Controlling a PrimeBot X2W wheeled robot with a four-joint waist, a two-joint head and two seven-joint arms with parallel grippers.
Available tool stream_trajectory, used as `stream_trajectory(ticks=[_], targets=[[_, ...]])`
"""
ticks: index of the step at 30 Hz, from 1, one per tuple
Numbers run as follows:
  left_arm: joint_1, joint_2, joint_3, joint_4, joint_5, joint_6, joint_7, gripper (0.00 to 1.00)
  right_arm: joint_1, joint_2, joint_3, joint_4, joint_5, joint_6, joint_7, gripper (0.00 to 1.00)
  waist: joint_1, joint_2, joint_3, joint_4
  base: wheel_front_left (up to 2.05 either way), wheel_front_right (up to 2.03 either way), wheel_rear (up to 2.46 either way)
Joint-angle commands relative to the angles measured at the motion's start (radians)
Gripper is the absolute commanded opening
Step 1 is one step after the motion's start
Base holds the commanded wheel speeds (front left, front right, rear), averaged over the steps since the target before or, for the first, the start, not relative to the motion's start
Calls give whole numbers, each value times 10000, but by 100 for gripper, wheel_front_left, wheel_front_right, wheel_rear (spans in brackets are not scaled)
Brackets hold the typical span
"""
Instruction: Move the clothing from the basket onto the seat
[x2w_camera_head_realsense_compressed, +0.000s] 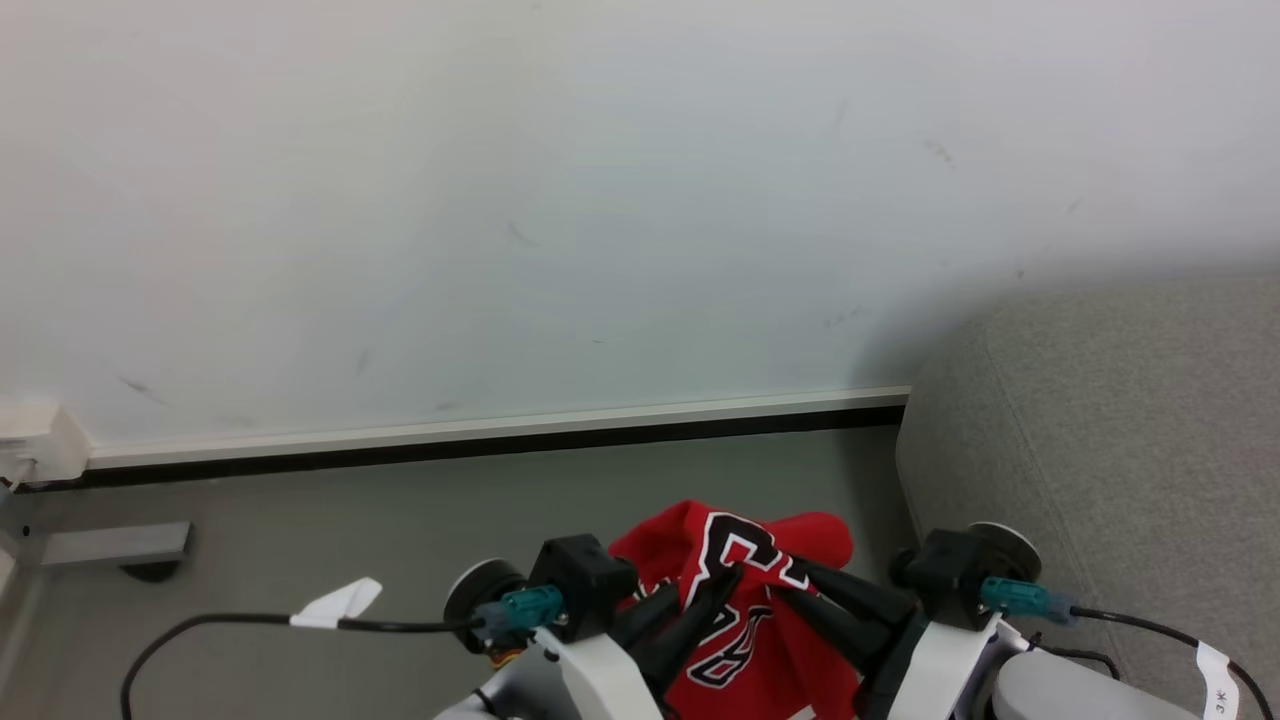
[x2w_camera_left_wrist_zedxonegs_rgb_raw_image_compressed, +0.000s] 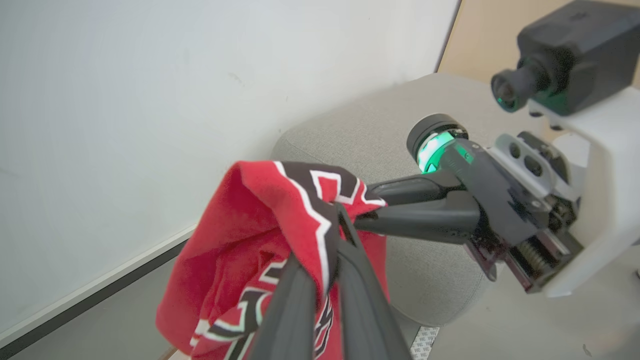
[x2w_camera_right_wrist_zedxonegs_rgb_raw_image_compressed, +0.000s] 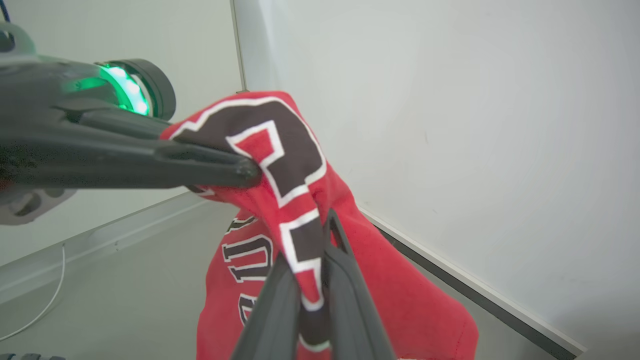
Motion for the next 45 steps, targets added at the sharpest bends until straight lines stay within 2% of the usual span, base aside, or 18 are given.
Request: stream_trajectory(ticks=[1, 7, 20, 26, 31, 35, 41, 45], targets=[[14, 127, 77, 203, 150, 84, -128, 100, -120, -244, -176, 131, 120, -31, -162, 0, -1, 0, 34, -169, 0, 0, 0], [120, 42, 164, 573, 180, 298, -467, 100, -161, -518, -741, 175, 161, -26, -382, 0, -1, 0, 149, -730, 0, 0, 0], [-95, -190, 120, 1198, 260, 472, -1192, 100, 311, -1393, -2799, -135, -468, -26, -542, 0, -1, 0, 585, -3082, 0, 0, 0], [-272, -303, 26, 1420, 235, 458, -1320, 100, 716, -1682, -3811, -349, -764, -26, -555, 0, -1, 0, 867, -3622, 0, 0, 0], [-624, -309, -81, 1401, 413, 427, -1264, 100, 915, -1594, -4937, -459, -1051, -26, -574, 0, -1, 0, 1482, -3659, 0, 0, 0], [-1358, -244, -135, 1273, 673, 333, -1059, 100, 807, -1501, -6245, -370, -1257, -26, -568, 0, -1, 0, 2493, -3415, 0, 0, 0], [-3068, -260, -252, 1125, 1247, 187, -753, 100, -497, -1549, -8595, 377, -1686, -26, -578, 0, -1, 0, 4588, -2813, 0, 0, 0], [-4127, -355, -353, 1153, 1512, 78, -820, 100, -2009, -1915, -9962, 1370, -2177, -25, -512, 0, -1, 0, 5829, -2337, 0, 0, 0]])
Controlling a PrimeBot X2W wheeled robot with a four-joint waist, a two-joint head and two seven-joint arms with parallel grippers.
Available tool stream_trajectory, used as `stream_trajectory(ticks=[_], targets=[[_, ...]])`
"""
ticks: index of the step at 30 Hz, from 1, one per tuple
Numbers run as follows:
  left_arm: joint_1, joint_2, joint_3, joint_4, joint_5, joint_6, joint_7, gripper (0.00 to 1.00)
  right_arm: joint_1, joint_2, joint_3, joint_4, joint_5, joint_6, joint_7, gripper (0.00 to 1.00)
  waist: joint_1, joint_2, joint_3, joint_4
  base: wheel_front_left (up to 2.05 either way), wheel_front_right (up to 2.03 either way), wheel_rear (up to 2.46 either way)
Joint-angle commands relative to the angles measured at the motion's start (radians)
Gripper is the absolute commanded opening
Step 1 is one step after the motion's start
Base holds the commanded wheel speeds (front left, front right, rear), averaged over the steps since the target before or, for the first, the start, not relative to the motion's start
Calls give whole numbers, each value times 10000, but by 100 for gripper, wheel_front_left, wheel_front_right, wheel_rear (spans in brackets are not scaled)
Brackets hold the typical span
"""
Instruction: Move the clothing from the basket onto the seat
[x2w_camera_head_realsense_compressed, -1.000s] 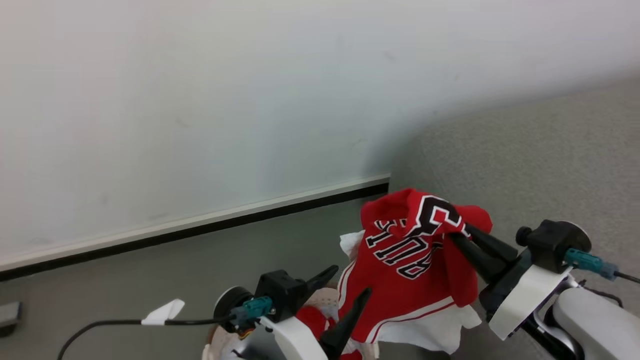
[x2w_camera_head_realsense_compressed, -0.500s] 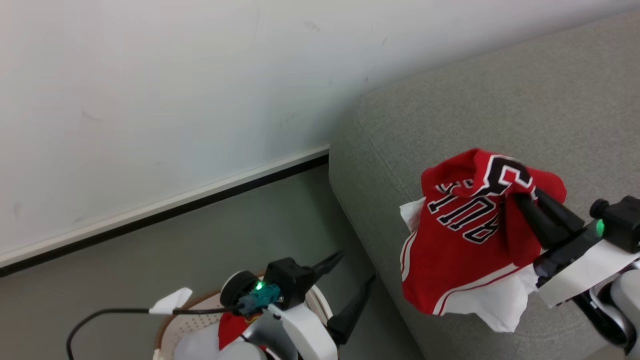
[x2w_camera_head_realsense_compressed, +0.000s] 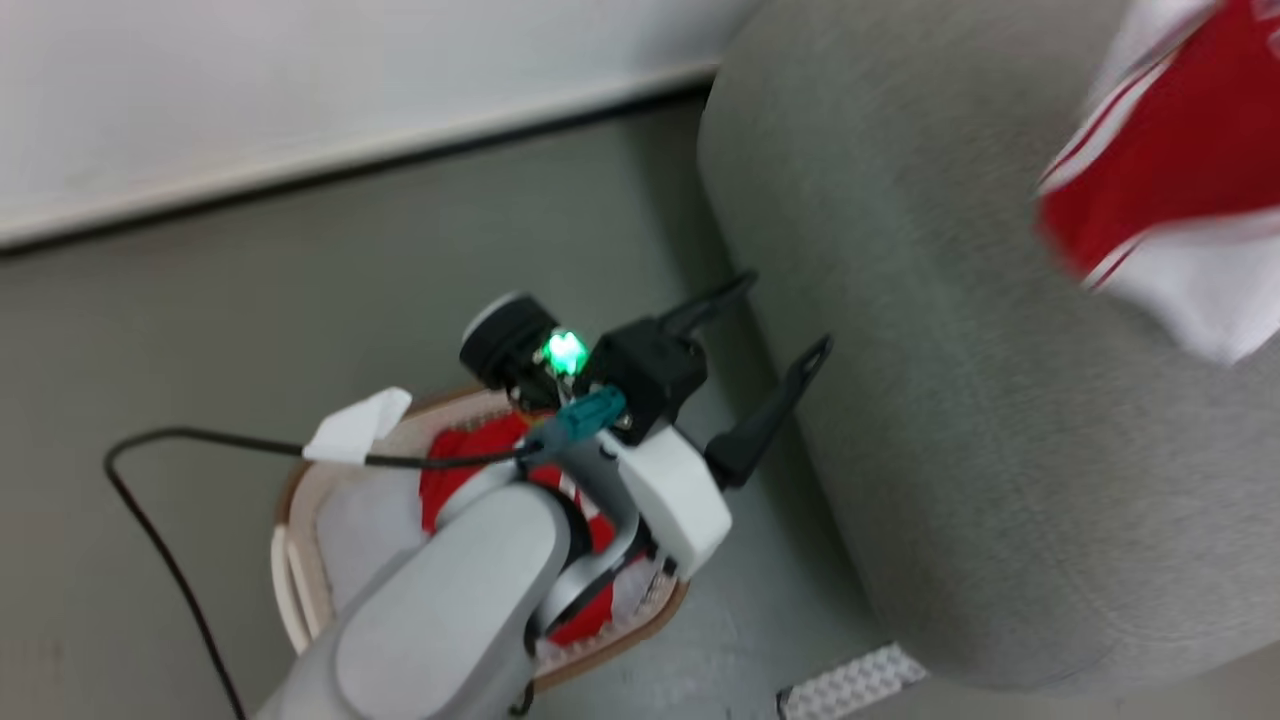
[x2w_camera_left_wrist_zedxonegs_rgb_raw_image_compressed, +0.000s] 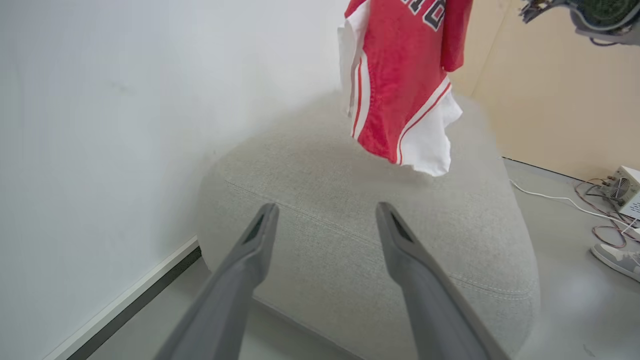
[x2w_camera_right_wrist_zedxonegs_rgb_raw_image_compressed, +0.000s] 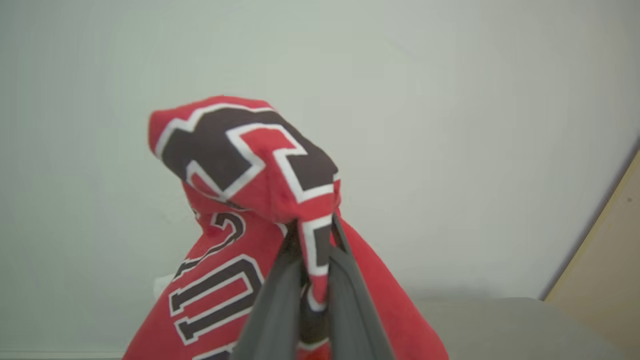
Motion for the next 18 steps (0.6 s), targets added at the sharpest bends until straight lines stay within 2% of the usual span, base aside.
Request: stream_trajectory(ticks=[1, 5, 9, 13, 18], targets=[[-419, -9, -9, 42, 123, -28, -72, 100, -781, -304, -452, 417, -345, -25, 41, 0, -3, -1, 1673, 845, 0, 0, 0], [-1015, -248, 6, 53, 237, -38, -336, 100, -2548, -776, -1764, 1890, -718, -25, 190, 0, -3, -1, 2599, 1420, 0, 0, 0], [-1211, -343, -9, 91, 322, 32, -566, 100, -3904, -871, -2920, 3362, -1364, -25, 134, 0, -3, -1, 3230, 1944, 0, 0, 0], [-1172, -391, 4, 115, 365, 162, -792, 100, -4650, -697, -3791, 4729, -2236, -25, 12, 0, -3, -1, 3630, 2442, 0, 0, 0], [-772, -413, 211, 261, 184, 491, -1299, 100, -4378, 55, -5094, 5913, -3382, -25, -73, 0, -3, -1, 3674, 2832, 0, 0, 0]])
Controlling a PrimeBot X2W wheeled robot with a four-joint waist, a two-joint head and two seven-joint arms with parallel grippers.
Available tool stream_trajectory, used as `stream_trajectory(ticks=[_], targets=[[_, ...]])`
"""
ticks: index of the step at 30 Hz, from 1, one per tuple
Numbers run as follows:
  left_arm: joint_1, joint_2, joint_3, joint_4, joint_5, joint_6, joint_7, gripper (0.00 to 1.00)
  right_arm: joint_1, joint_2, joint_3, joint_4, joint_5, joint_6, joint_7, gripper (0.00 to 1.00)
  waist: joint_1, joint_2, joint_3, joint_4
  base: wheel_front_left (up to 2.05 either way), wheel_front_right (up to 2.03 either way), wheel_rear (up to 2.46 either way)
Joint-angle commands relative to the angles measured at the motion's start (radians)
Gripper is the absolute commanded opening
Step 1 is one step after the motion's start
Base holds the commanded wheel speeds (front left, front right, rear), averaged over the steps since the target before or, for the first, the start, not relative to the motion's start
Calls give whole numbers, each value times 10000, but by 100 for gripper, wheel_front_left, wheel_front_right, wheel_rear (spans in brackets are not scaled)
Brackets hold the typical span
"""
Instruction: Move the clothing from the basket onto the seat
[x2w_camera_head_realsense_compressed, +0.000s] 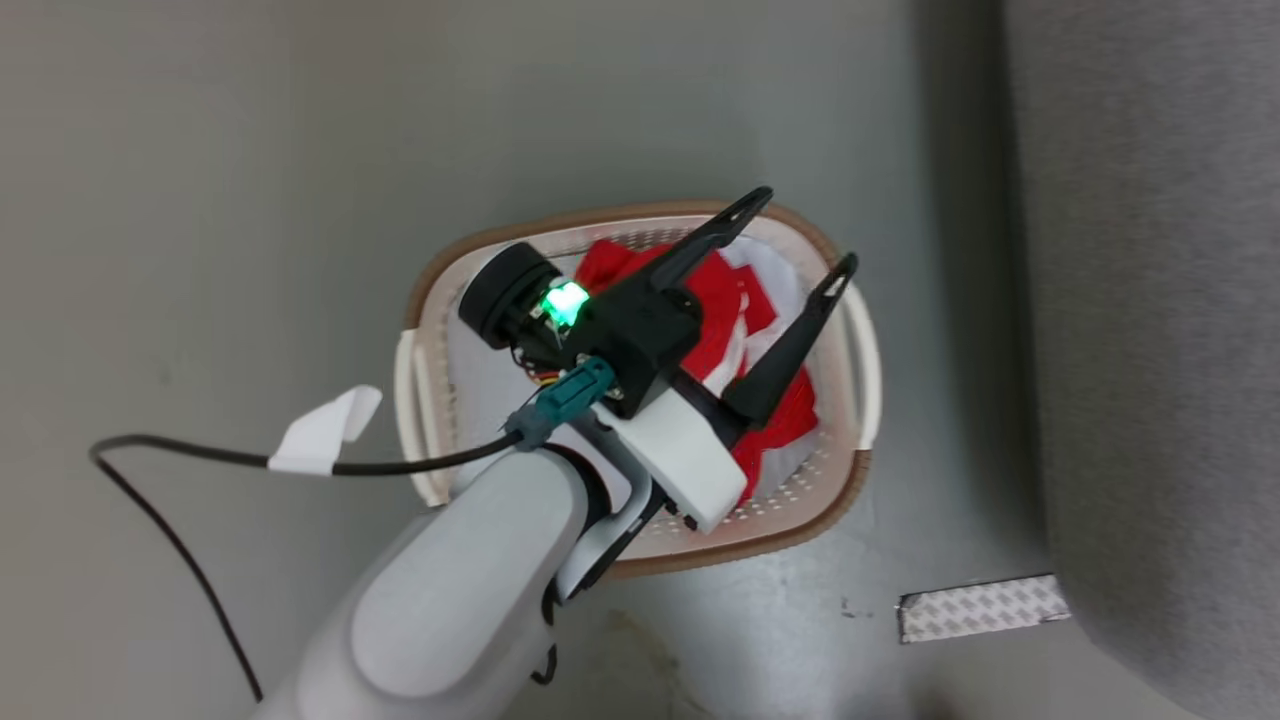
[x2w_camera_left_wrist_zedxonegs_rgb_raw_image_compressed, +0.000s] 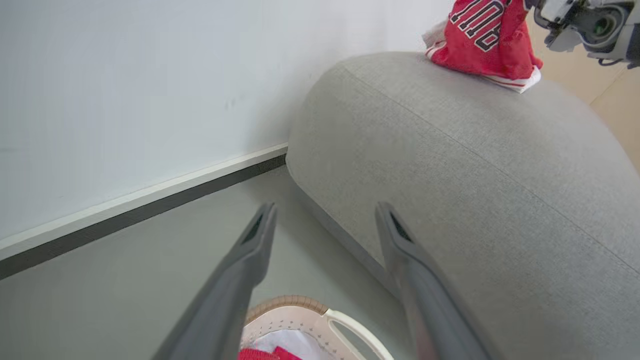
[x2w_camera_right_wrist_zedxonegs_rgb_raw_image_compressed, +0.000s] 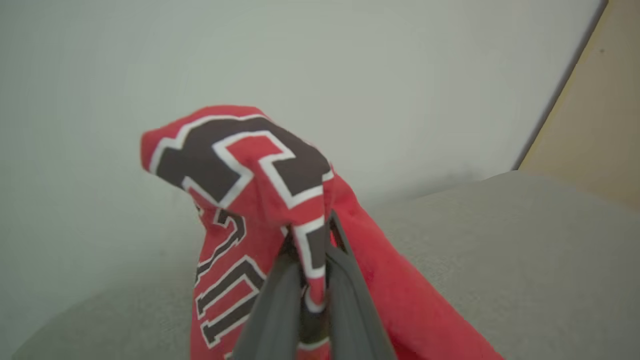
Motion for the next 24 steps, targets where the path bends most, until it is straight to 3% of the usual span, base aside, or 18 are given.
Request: stream_trajectory(ticks=[1, 2, 3, 4, 5, 6, 7, 15, 24], targets=[[179, 100, 89, 97, -20, 75, -159, 100, 273, 226, -429, 84, -349, -25, -47, 0, -3, 0, 187, 373, 0, 0, 0], [230, 146, 93, 148, -26, 103, -244, 100, 403, 327, -697, 78, -578, -26, -48, 0, -3, 0, 117, 387, 0, 0, 0], [280, 165, 112, 178, -53, 140, -314, 100, 554, 459, -971, 47, -779, -25, -49, 9, -3, 0, 36, 390, 0, 0, 0], [310, 195, 144, 196, -65, 150, -380, 100, 723, 599, -1133, 62, -985, -25, -51, 39, -3, 0, -53, 382, 0, 0, 0], [351, 232, 186, 230, -101, 177, -467, 100, 853, 795, -1216, 118, -1214, -25, -47, 44, -3, 0, -152, 361, 0, 0, 0], [411, 285, 235, 287, -141, 202, -508, 100, 965, 975, -1269, 137, -1439, -25, -45, 80, -3, 0, -265, 325, 0, 0, 0], [470, 318, 267, 337, -186, 202, -538, 100, 1074, 1061, -1294, 39, -1577, -25, -45, 100, -3, 0, -396, 297, 0, 0, 0], [1178, 584, 682, 717, -645, 404, -1190, 100, 2960, 1994, -1012, -1715, -2612, -25, -44, 100, -3, 0, -1937, -13, 0, 0, 0], [2655, 1001, 1188, 1075, -1179, 728, -2005, 100, 5941, 3108, -178, -4473, -2087, -25, -27, 100, -3, 0, -4135, 77, 0, 0, 0]])
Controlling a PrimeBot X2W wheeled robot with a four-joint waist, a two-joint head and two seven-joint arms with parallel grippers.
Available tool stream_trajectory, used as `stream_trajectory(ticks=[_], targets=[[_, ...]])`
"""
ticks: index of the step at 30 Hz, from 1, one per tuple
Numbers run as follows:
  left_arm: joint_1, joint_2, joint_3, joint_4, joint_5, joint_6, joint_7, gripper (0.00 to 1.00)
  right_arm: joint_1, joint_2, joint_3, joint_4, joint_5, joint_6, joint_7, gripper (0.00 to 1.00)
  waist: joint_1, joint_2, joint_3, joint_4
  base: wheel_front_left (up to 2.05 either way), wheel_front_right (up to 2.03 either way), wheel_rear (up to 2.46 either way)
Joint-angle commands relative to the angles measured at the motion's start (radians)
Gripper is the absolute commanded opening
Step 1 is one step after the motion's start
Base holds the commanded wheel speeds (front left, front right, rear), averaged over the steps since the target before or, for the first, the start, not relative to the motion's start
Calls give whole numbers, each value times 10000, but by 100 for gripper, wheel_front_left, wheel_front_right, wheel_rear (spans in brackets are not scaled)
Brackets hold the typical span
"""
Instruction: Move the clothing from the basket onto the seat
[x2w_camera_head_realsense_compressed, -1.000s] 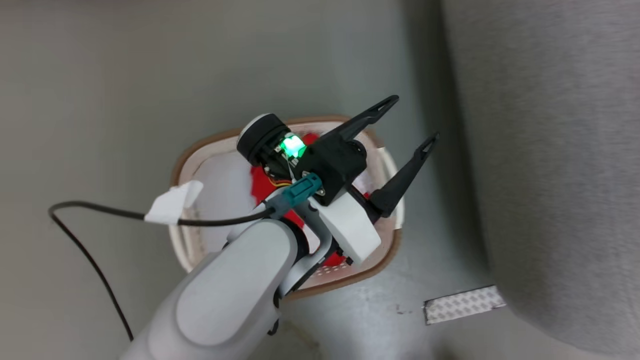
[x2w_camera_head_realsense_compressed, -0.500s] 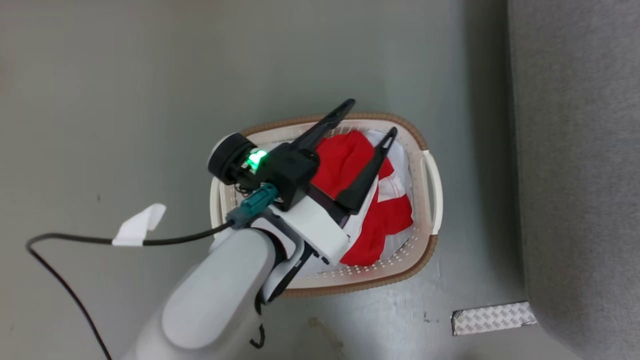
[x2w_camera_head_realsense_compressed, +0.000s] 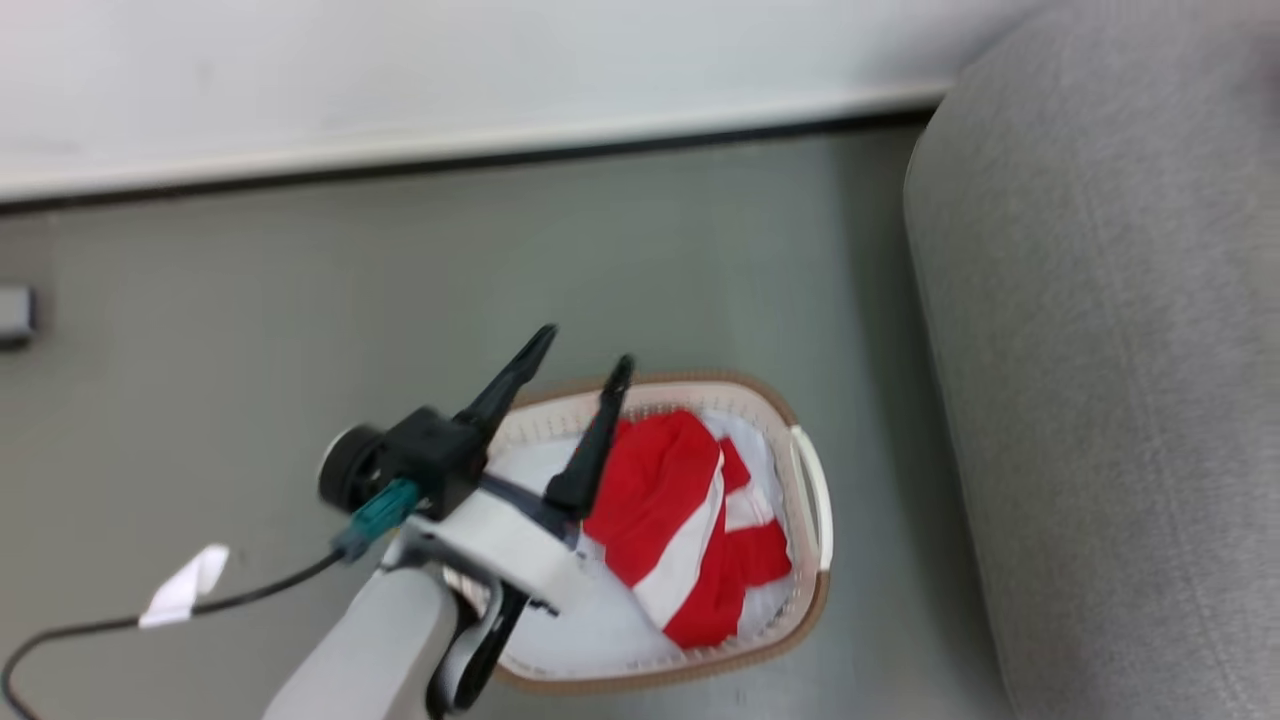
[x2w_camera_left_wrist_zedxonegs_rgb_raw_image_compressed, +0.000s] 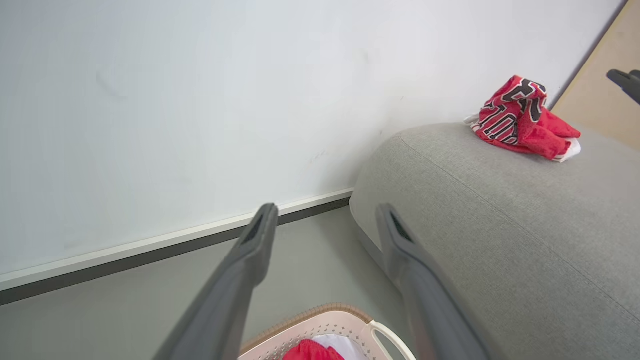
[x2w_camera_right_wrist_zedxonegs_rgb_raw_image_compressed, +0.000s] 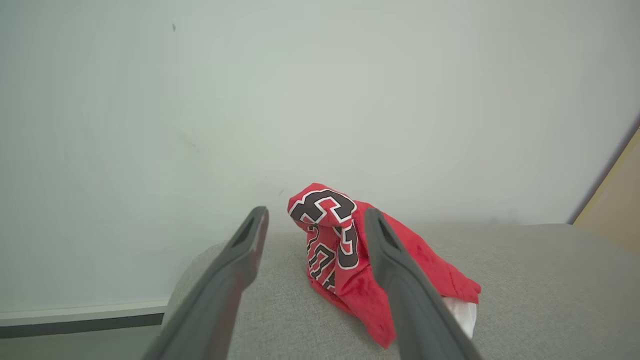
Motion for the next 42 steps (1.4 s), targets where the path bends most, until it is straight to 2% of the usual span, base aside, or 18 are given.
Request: stream_trajectory(ticks=[1, 9, 14, 18, 25, 29, 42], targets=[[325, 86, 77, 78, -110, 63, -121, 100, 519, 111, 69, -336, 84, -25, 8, 100, 2, 0, -1199, 111, 0, 0, 0], [1982, 376, 789, 420, -424, 552, -546, 100, 3437, 1025, 876, -2604, 564, -25, 6, 100, 2, 0, -3048, 669, 0, 0, 0], [3050, 344, 1549, 374, -353, 935, -597, 100, 4948, 1563, 1581, -3299, 522, -25, 7, 100, 2, 0, -3857, 953, 0, 0, 0], [4057, 188, 2227, 114, -43, 1024, -595, 100, 6011, 1996, 2076, -3433, 505, -27, 7, 100, 2, 0, -4311, 1038, 0, 0, 0], [5370, -236, 3550, -271, 564, 959, -597, 100, 7107, 2424, 2458, -3353, 315, -25, 7, 100, 2, 0, -4676, 961, 0, 0, 0], [5790, -499, 4041, -383, 923, 737, -598, 100, 7328, 2452, 2757, -3201, 732, -25, 7, 100, 2, 0, -4730, 905, 0, 0, 0], [5836, -1055, 4755, -302, 1644, 90, -599, 100, 7042, 2445, 2921, -3019, 909, -25, 7, 100, 2, 0, -4664, 828, 0, 0, 0]])
